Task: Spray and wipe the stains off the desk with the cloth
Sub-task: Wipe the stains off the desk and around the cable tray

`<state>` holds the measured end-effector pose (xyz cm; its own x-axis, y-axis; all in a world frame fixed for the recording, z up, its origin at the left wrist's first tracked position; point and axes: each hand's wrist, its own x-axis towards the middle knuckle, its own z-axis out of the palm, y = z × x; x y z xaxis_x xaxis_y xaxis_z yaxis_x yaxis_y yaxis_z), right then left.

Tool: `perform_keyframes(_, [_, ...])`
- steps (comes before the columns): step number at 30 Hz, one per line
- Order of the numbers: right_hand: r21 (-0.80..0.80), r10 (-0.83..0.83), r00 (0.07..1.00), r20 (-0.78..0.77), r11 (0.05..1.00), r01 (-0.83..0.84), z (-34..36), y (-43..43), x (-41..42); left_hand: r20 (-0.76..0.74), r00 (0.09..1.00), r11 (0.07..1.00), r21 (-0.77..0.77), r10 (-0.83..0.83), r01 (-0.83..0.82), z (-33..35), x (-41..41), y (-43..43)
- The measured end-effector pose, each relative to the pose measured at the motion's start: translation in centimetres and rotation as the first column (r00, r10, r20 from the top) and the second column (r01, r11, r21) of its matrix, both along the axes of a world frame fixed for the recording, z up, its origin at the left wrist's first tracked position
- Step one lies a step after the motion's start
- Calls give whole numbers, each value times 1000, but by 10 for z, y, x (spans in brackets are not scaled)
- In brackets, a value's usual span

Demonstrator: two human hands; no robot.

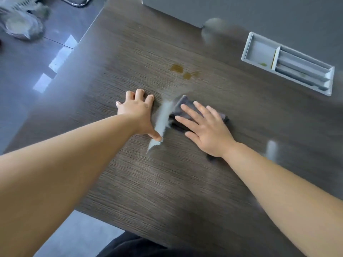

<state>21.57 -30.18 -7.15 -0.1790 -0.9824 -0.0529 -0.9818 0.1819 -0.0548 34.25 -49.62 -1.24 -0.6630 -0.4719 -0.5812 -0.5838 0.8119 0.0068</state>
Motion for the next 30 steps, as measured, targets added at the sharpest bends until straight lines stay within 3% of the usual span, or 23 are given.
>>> perform_keyframes(2, [6, -246, 969, 7, 969, 246, 3, -4, -33, 3, 1000, 1000, 16, 0, 0, 1, 0, 0])
perform_keyframes(4, [23, -625, 779, 45, 781, 624, 4, -29, -36, 0, 1000, 1000, 20, 0, 0, 1, 0, -1])
perform_keyframes(5, [37, -734, 677, 54, 679, 733, 5, -45, -23, -1, 1000, 1000, 21, -1, 1, 1, 0, 0])
perform_keyframes(6, [60, -767, 640, 53, 642, 764, 6, -58, -6, 0, 1000, 1000, 24, 1, -1, 2, -1, 0])
perform_keyframes(8, [28, -628, 776, 61, 778, 627, 6, -62, 25, 3, 1000, 1000, 26, 3, -3, 3, 0, 1])
perform_keyframes(10, [-32, -362, 931, 38, 931, 363, 1, -41, 35, 2, 1000, 1000, 31, 5, -5, 2, 0, 0])
perform_keyframes(12, [-26, -264, 964, 40, 964, 265, 2, -26, 14, -6, 1000, 999, 32, 13, -13, 0, 0, 0])
perform_keyframes(14, [-24, -425, 905, 27, 905, 425, 3, -31, -13, -6, 1000, 999, 37, 13, -12, 1, 0, 0])
perform_keyframes(17, [28, -740, 671, 49, 672, 740, 5, -79, -43, -10, 1000, 999, 44, 23, -22, 1, 0, 0])
perform_keyframes(19, [55, -830, 549, 98, 556, 830, 10, -113, -37, -14, 1000, 998, 49, 26, -25, 2, 0, 0])
perform_keyframes(20, [76, -812, 575, 99, 582, 809, 11, -120, -29, -17, 1000, 998, 51, 26, -25, 2, 0, 0])
perform_keyframes(21, [71, -746, 660, 93, 666, 743, 9, -119, -19, -18, 1000, 998, 49, 25, -24, 2, 0, 0])
perform_keyframes(23, [23, -500, 863, 76, 866, 500, 6, -93, -8, -17, 1000, 998, 52, 21, -20, 1, 1, 0])
perform_keyframes(25, [20, -306, 951, 49, 952, 305, 9, -67, -28, -21, 1000, 998, 58, 15, -14, 1, 1, 1])
perform_keyframes(27, [71, -384, 922, 40, 922, 381, 12, -68, -61, -30, 999, 998, 59, 18, -16, 2, 1, -1])
perform_keyframes(30, [98, -716, 695, 60, 697, 710, 12, -107, -76, -32, 999, 998, 61, 24, -22, 2, 1, -1])
